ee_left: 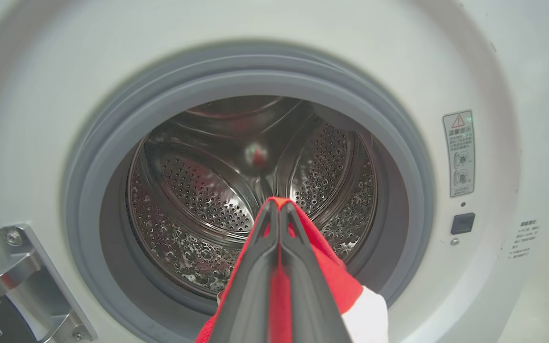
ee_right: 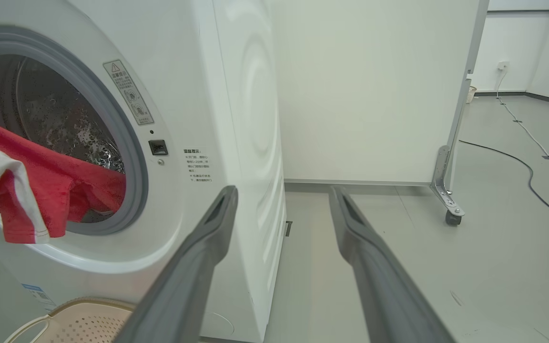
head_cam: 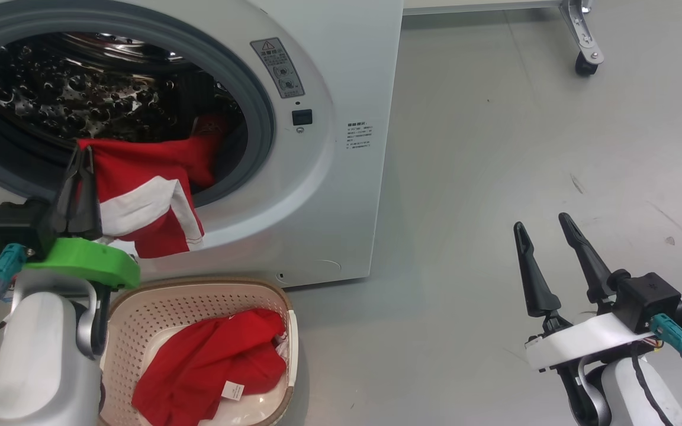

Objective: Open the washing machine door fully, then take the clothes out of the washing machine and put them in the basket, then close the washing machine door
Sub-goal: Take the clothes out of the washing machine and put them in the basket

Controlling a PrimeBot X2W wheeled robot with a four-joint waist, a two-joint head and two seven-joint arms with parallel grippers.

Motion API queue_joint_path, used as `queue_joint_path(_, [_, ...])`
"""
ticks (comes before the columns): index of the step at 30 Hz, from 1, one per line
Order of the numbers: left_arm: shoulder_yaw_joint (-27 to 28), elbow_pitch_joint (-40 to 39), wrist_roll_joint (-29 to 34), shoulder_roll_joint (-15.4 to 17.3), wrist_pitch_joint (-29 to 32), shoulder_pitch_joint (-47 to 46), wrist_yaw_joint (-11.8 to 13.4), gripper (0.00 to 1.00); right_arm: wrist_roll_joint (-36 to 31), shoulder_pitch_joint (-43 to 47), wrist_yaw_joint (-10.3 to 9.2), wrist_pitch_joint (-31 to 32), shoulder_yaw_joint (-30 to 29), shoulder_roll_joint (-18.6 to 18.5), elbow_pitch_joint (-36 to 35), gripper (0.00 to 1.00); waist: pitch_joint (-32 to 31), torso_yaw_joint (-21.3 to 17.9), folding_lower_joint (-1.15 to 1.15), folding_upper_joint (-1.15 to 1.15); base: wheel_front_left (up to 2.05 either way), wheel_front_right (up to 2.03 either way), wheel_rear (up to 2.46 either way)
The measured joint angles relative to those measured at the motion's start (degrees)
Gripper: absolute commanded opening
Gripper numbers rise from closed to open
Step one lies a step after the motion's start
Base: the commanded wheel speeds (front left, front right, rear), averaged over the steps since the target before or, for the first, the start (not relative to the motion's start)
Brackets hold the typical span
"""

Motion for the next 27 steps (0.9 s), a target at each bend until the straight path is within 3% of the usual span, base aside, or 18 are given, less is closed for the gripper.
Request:
queue_joint_path(12, [2.2, -15.3, -0.1, -0.5, -0.3, 1.0, -0.5, 0.0, 0.0, 0.0, 0.0, 0.0, 0.6, 0.1, -0.2, 1.0, -0.6, 0.3, 0.0, 0.0, 0.0, 0.0, 0.0])
queue_joint_path(27, [0.7, -17.2, 0.0, -0.9, -0.3, 7.6, -1.0, 0.0, 0.0, 0.3, 0.0, 0.0, 0.9, 0.3, -0.3, 1.0, -0.5, 0.0, 0.0, 0.0, 0.0, 0.0, 0.0])
